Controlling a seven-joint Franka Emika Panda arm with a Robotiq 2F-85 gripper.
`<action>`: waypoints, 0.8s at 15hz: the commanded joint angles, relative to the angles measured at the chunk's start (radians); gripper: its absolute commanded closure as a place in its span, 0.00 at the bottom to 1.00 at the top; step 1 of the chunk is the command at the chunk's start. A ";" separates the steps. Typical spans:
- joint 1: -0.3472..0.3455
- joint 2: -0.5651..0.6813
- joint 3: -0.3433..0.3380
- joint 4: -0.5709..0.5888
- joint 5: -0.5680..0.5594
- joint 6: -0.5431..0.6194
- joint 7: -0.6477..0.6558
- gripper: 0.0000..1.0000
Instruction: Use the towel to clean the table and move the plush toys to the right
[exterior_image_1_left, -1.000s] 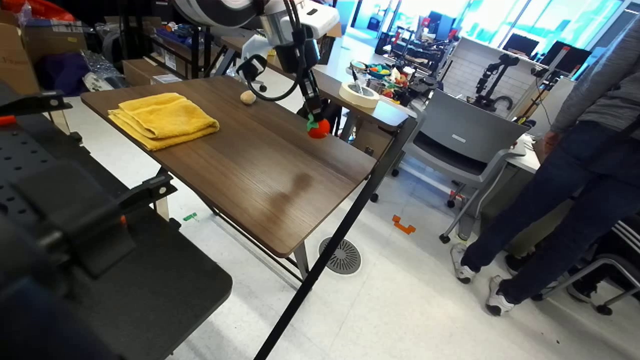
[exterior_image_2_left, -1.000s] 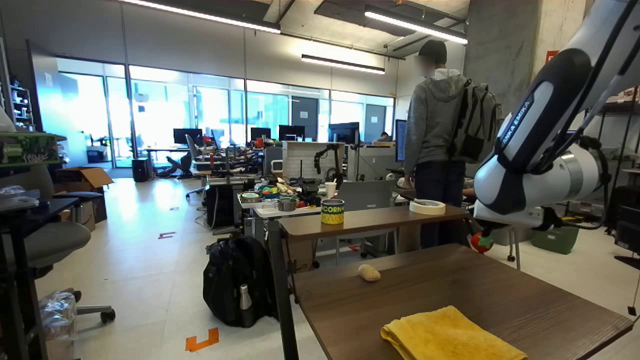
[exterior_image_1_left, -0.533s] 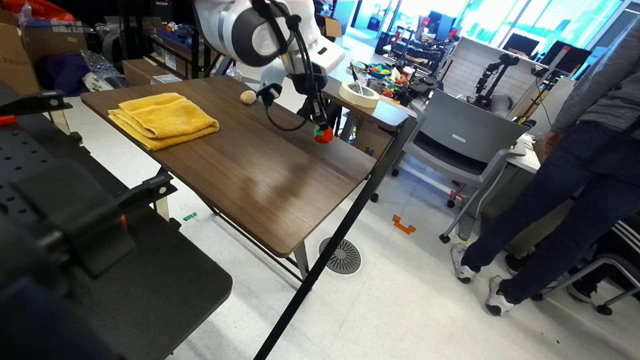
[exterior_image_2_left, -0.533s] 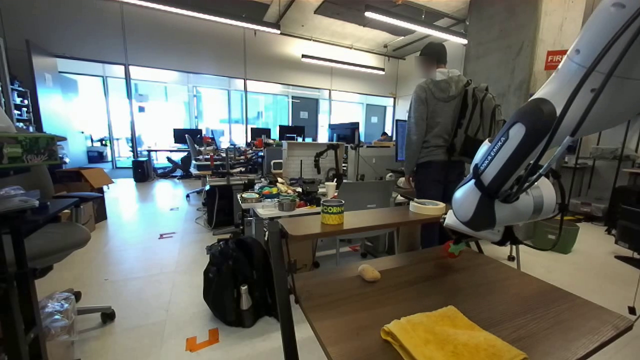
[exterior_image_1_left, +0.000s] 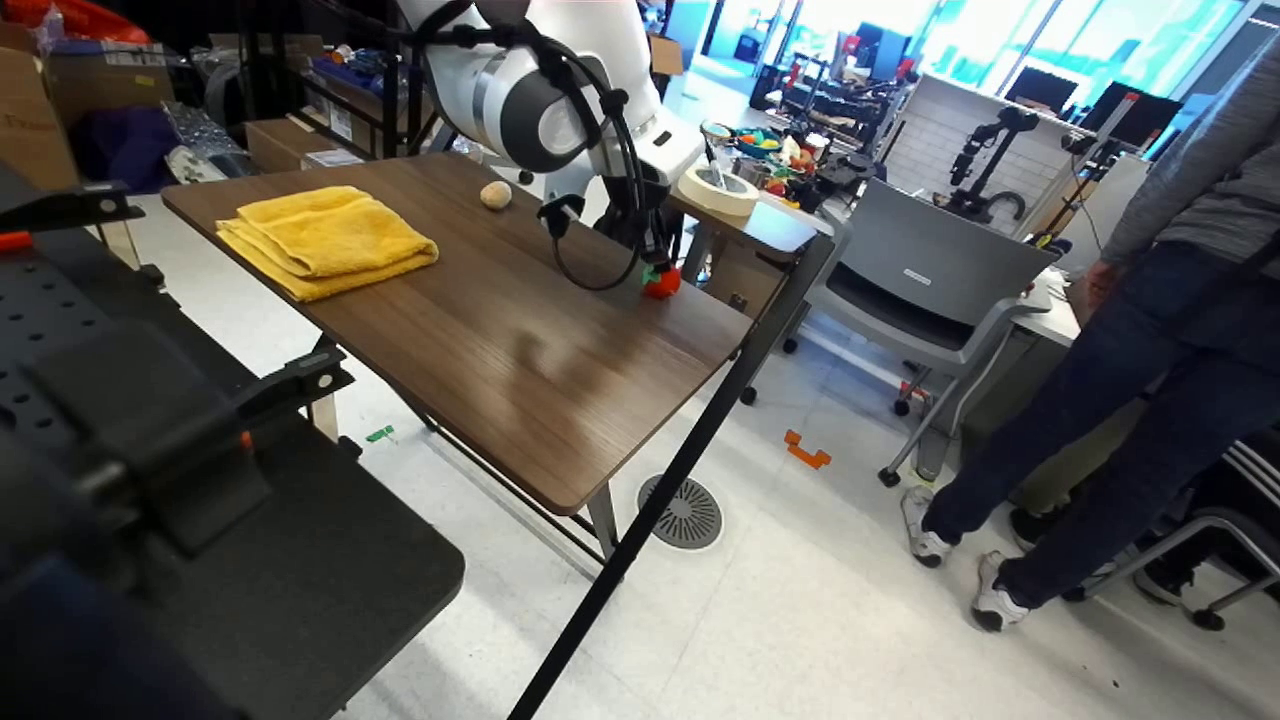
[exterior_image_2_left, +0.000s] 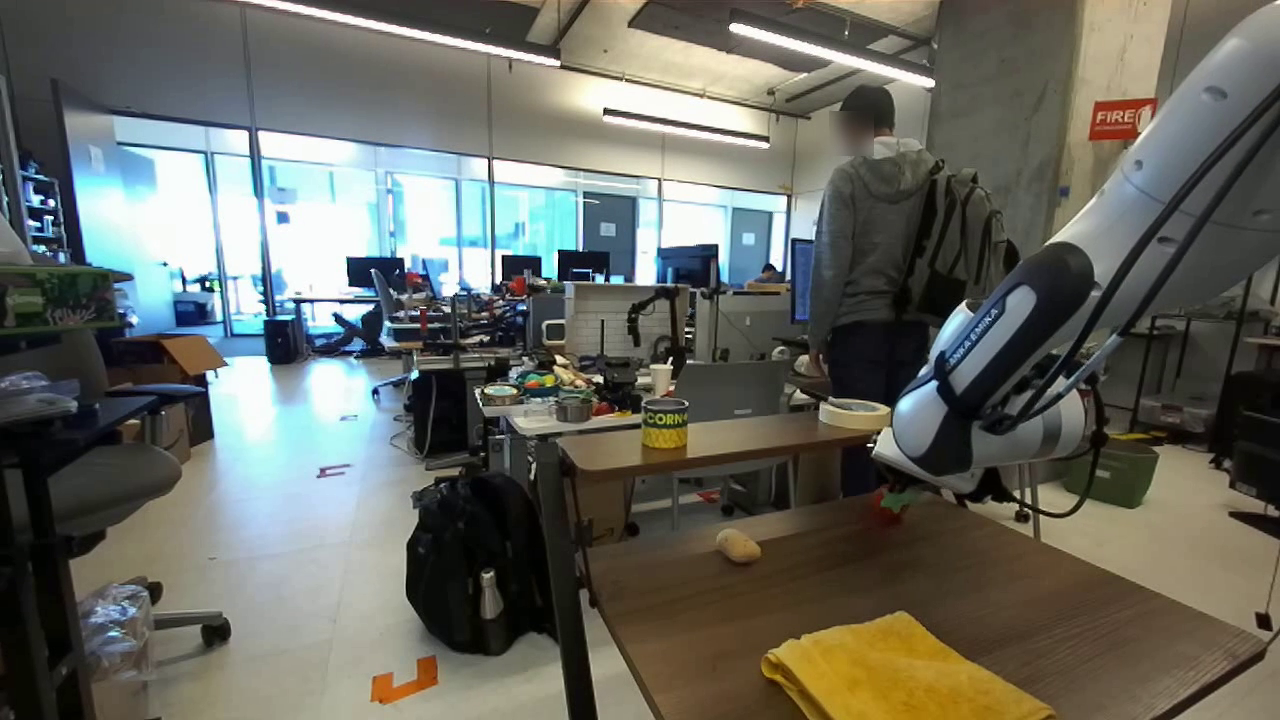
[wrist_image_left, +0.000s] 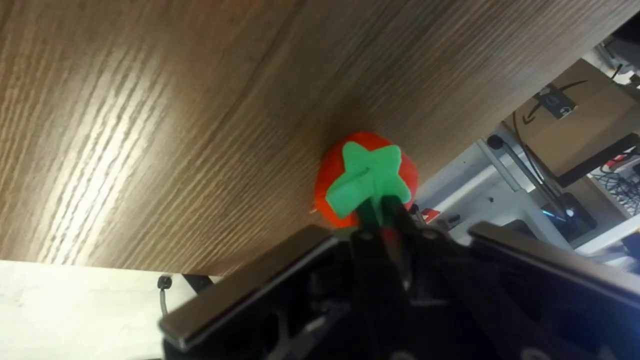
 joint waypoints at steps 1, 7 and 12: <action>-0.056 -0.002 0.100 0.076 -0.061 -0.115 -0.036 0.57; 0.016 -0.157 0.169 -0.071 -0.184 -0.345 -0.076 0.12; -0.009 -0.309 0.298 -0.282 -0.220 -0.190 -0.316 0.00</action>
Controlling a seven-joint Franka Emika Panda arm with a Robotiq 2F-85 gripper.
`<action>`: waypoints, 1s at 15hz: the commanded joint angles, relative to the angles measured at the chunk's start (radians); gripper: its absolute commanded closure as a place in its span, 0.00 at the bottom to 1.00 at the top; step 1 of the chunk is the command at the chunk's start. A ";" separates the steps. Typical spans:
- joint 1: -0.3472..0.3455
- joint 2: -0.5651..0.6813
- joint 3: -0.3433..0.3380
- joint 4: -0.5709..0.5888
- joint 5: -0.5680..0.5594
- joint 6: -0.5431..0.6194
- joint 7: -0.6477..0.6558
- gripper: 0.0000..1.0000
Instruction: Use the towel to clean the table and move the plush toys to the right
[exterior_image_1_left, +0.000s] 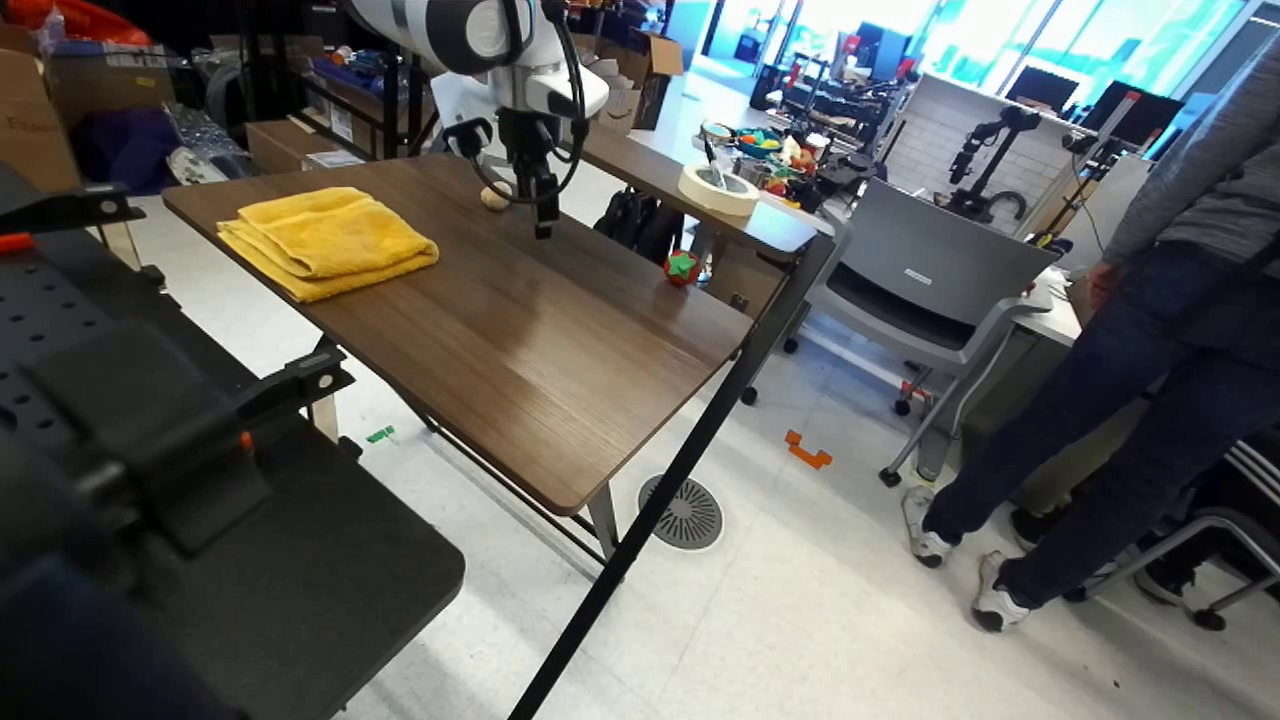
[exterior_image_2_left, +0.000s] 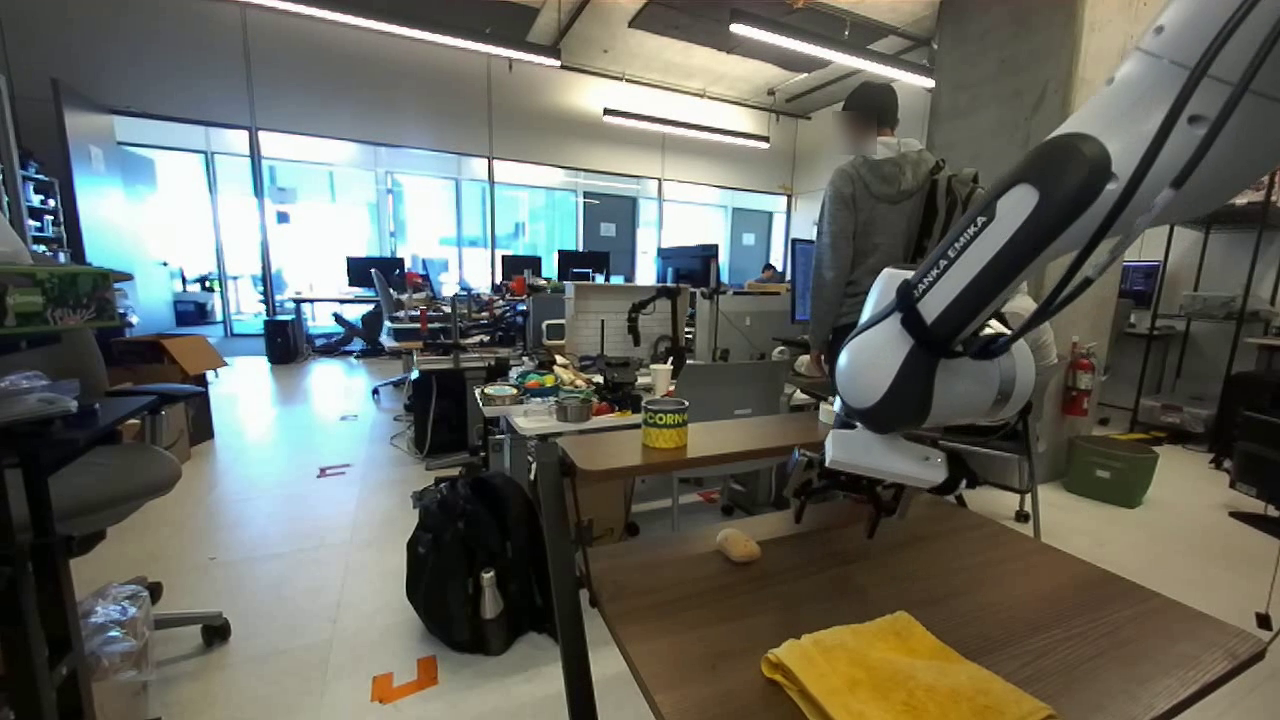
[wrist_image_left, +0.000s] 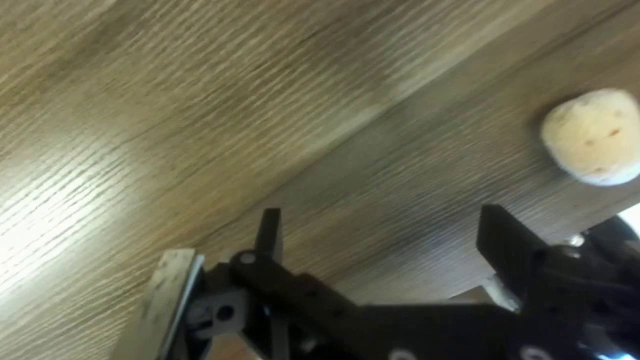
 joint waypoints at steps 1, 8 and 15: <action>-0.049 -0.125 0.117 -0.156 -0.036 0.126 -0.171 0.00; -0.175 -0.018 0.361 -0.001 -0.102 0.252 -0.459 0.00; -0.174 0.122 0.383 0.248 -0.116 0.042 -0.524 0.00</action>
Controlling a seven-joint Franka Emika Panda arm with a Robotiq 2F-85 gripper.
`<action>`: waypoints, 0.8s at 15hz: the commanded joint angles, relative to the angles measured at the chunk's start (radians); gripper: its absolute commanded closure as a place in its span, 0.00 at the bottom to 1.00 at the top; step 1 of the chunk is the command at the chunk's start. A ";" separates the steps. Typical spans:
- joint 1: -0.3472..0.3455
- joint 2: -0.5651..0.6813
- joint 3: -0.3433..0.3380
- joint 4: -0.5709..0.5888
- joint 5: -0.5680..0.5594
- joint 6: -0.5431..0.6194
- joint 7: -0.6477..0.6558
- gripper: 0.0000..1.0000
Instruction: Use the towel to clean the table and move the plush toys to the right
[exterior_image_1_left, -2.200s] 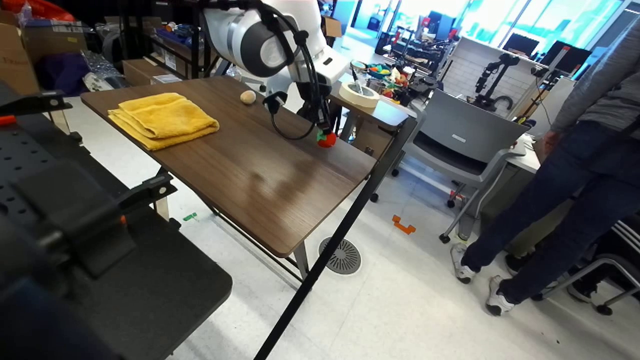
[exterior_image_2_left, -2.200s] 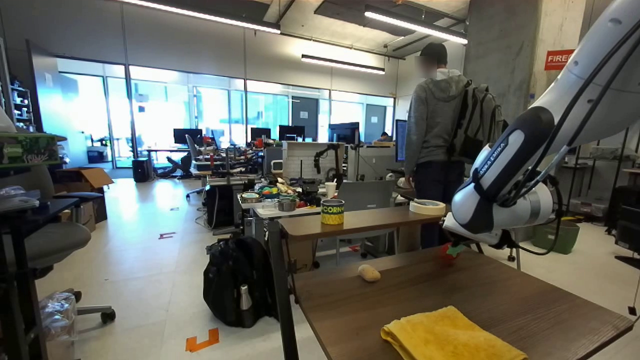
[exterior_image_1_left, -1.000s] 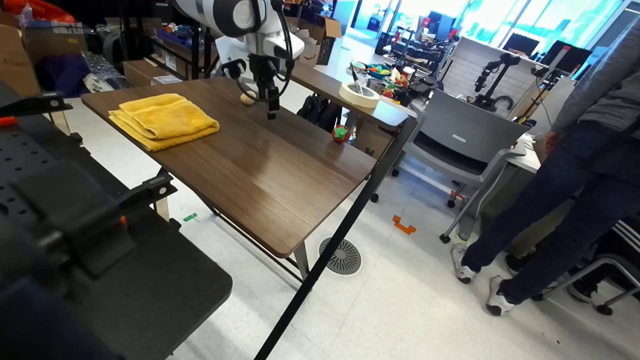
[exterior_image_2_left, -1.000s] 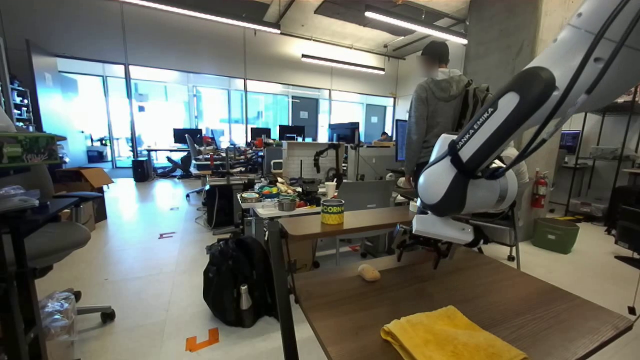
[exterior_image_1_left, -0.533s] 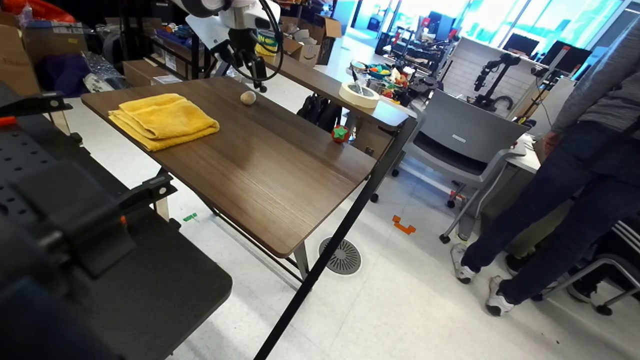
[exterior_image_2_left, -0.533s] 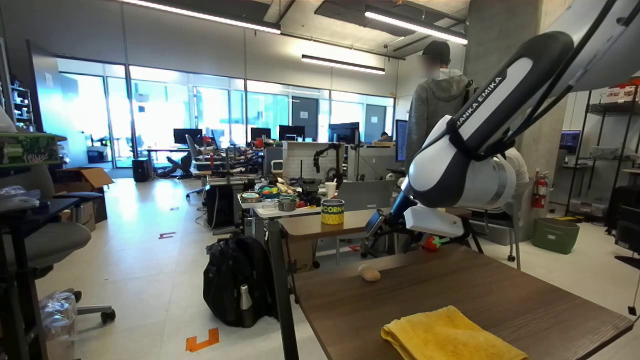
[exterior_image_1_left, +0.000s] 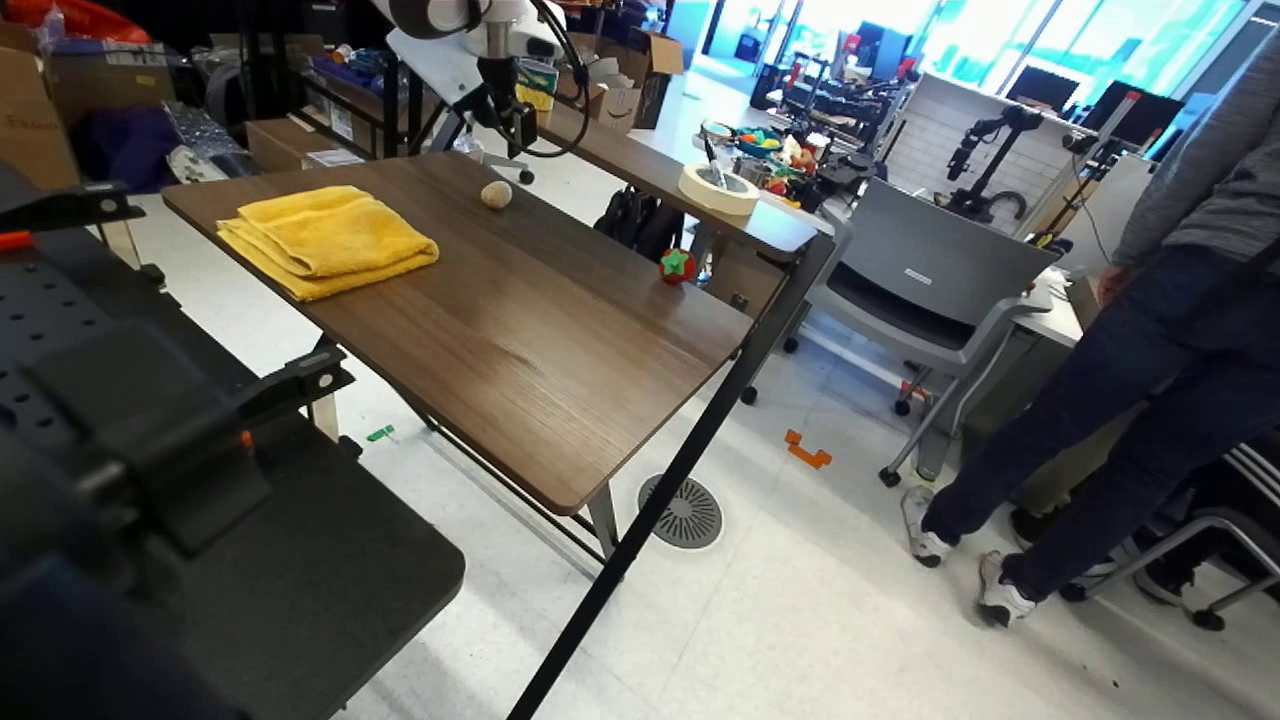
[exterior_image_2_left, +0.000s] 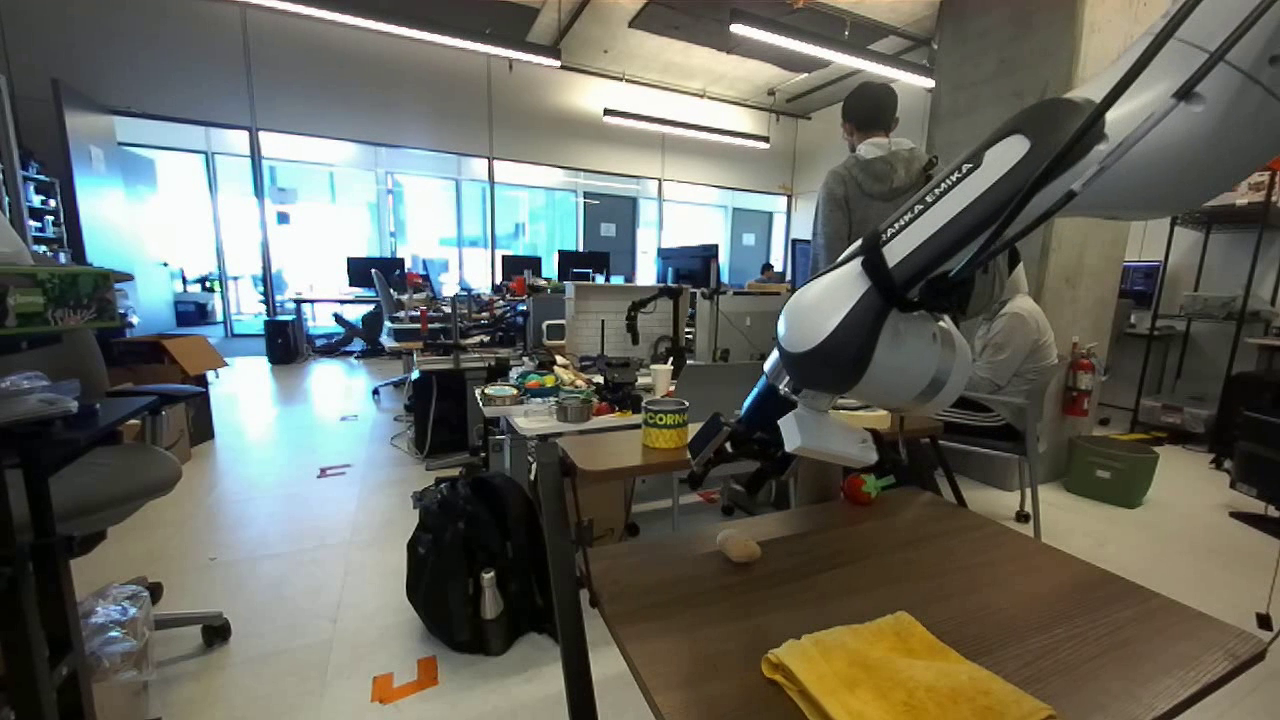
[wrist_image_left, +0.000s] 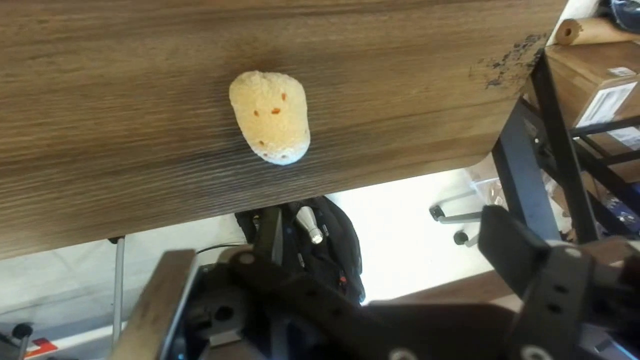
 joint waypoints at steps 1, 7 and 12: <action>0.018 0.074 -0.019 0.137 -0.020 -0.132 0.006 0.00; 0.079 0.115 -0.123 0.227 -0.038 -0.215 0.053 0.00; 0.099 0.118 -0.161 0.263 -0.040 -0.344 0.093 0.00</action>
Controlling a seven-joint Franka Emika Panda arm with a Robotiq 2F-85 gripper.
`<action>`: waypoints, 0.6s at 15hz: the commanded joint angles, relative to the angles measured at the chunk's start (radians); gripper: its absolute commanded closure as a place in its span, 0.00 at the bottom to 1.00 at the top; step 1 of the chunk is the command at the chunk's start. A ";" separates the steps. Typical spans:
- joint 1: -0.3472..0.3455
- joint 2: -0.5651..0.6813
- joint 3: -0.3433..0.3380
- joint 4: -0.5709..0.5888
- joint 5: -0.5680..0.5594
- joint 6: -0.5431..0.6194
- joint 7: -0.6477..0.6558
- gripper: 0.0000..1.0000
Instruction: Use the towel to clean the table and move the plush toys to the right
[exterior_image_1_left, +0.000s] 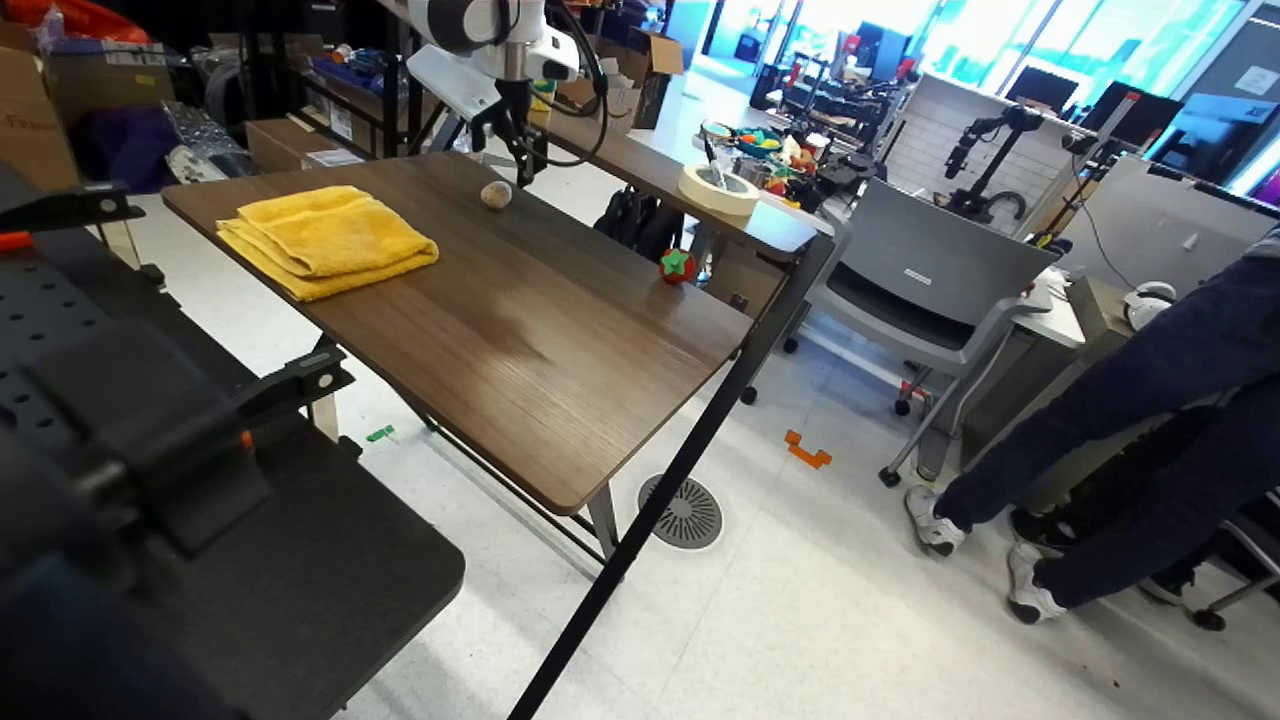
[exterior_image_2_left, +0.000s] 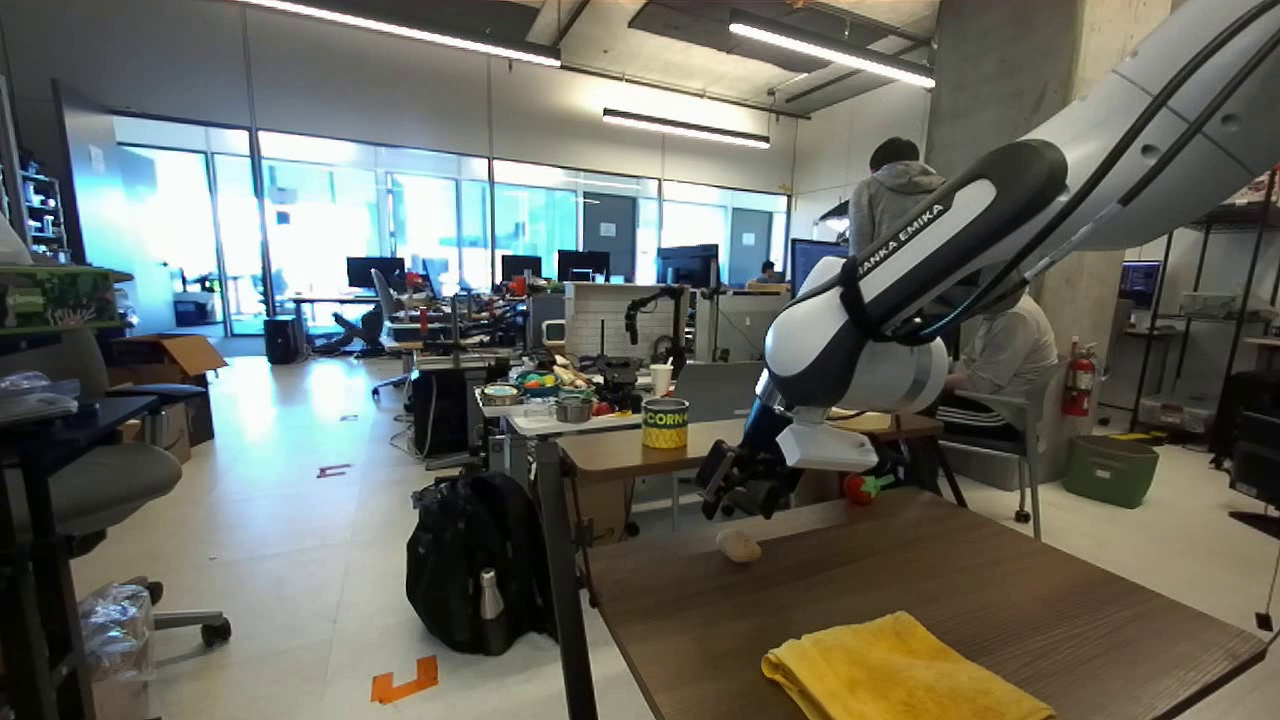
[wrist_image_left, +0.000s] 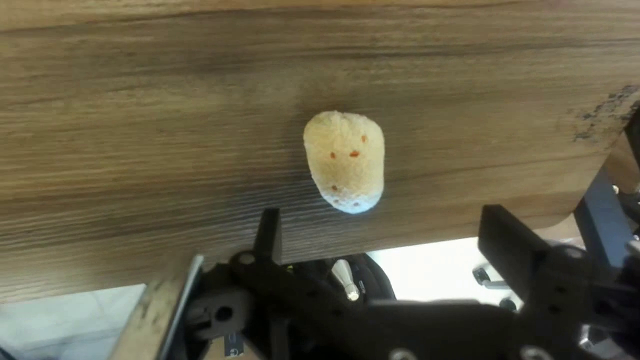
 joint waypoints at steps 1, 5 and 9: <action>0.010 0.027 -0.010 0.079 -0.025 -0.128 0.039 0.00; 0.025 0.029 -0.033 0.102 -0.036 -0.179 0.067 0.00; 0.033 0.037 -0.044 0.123 -0.046 -0.197 0.088 0.00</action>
